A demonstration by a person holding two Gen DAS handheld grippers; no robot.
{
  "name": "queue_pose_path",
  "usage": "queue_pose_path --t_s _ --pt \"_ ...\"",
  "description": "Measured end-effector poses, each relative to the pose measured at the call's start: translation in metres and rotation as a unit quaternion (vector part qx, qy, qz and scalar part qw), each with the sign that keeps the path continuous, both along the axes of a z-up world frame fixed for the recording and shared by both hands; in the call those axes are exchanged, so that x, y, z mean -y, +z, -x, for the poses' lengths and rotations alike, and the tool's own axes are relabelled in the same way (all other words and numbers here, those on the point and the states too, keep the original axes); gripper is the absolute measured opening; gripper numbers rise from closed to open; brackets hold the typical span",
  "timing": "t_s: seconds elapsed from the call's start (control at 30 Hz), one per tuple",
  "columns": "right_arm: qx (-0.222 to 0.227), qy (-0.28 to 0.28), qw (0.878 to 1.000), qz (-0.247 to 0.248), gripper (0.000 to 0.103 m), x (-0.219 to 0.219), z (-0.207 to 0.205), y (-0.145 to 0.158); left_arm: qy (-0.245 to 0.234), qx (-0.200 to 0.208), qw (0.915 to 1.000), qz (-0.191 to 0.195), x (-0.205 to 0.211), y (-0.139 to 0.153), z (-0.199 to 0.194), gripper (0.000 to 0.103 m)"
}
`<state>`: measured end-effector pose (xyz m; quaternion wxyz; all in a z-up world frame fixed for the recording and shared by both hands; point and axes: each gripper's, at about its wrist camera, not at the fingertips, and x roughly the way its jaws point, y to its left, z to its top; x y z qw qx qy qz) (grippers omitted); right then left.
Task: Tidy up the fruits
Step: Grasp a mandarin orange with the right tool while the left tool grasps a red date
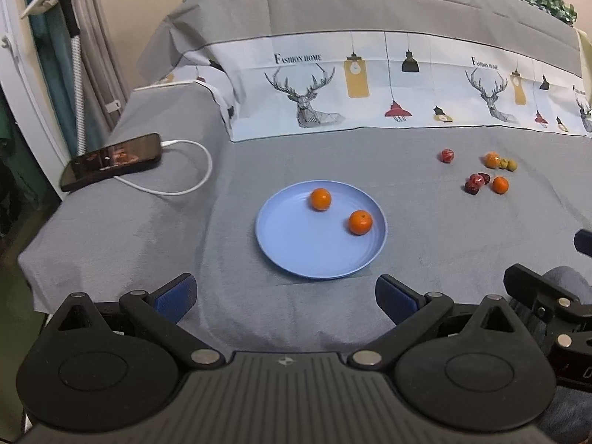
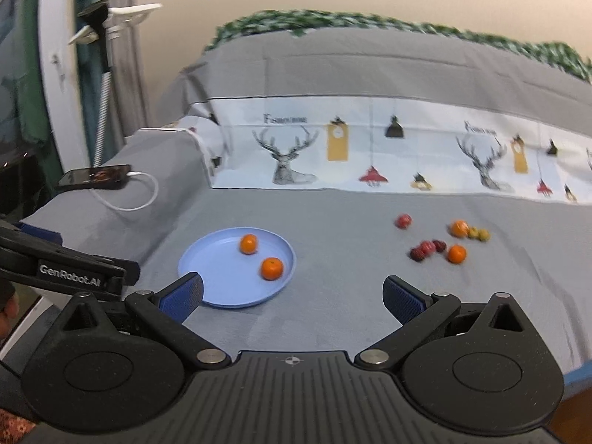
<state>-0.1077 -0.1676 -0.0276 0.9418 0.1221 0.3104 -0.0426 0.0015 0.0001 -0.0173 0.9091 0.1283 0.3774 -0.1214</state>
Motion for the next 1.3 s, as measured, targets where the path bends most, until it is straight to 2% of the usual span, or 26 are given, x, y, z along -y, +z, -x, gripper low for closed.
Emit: queue_pose_path --t_s 0.2,0.33,0.47,0.6,0.67,0.8,0.93,1.0,1.07,1.13,1.2,1.27,1.3 --pt "-0.013 -0.058 0.998 -0.016 0.102 0.035 -0.008 -0.018 -0.026 -0.026 0.9993 0.010 0.041 -0.006 -0.023 0.103" --pt "-0.038 -0.117 0.992 -0.014 0.102 0.071 -0.019 -0.042 -0.058 -0.038 0.9974 0.017 0.088 -0.016 -0.045 0.103" --pt "-0.069 -0.196 0.978 0.003 0.102 0.114 -0.042 -0.077 -0.092 -0.046 0.9946 0.008 0.144 -0.034 -0.068 0.103" --pt "-0.104 -0.256 0.961 0.020 0.102 0.164 -0.078 -0.127 -0.130 -0.072 0.9888 -0.004 0.205 -0.064 -0.098 0.103" --pt "-0.122 -0.270 0.955 0.021 0.102 0.189 -0.097 -0.153 -0.151 -0.086 0.9847 -0.014 0.234 -0.084 -0.117 0.103" --pt "-0.150 -0.288 0.945 -0.041 0.102 0.242 -0.143 -0.200 -0.193 -0.088 0.9771 -0.018 0.283 -0.118 -0.152 0.103" --pt "-0.176 -0.280 0.943 -0.030 0.102 0.270 -0.186 -0.237 -0.225 -0.077 0.9707 -0.033 0.326 -0.155 -0.180 0.103" --pt "-0.169 -0.258 0.951 -0.039 0.102 0.273 -0.198 -0.248 -0.231 -0.085 0.9686 -0.033 0.340 -0.170 -0.191 0.103" --pt "-0.162 -0.241 0.957 0.009 0.102 0.271 -0.205 -0.253 -0.237 -0.092 0.9666 -0.027 0.349 -0.180 -0.199 0.103" --pt "-0.165 -0.270 0.947 0.048 0.095 0.277 -0.205 -0.255 -0.245 -0.091 0.9650 -0.020 0.358 -0.185 -0.204 0.103" --pt "-0.160 -0.291 0.943 0.029 0.093 0.288 -0.199 -0.257 -0.254 -0.089 0.9629 -0.019 0.368 -0.193 -0.206 0.103" --pt "-0.152 -0.303 0.941 0.018 0.086 0.293 -0.195 -0.257 -0.259 -0.090 0.9616 -0.020 0.377 -0.199 -0.205 0.102" --pt "-0.150 -0.299 0.942 0.023 0.078 0.292 -0.195 -0.257 -0.262 -0.090 0.9607 -0.019 0.379 -0.201 -0.204 0.098"
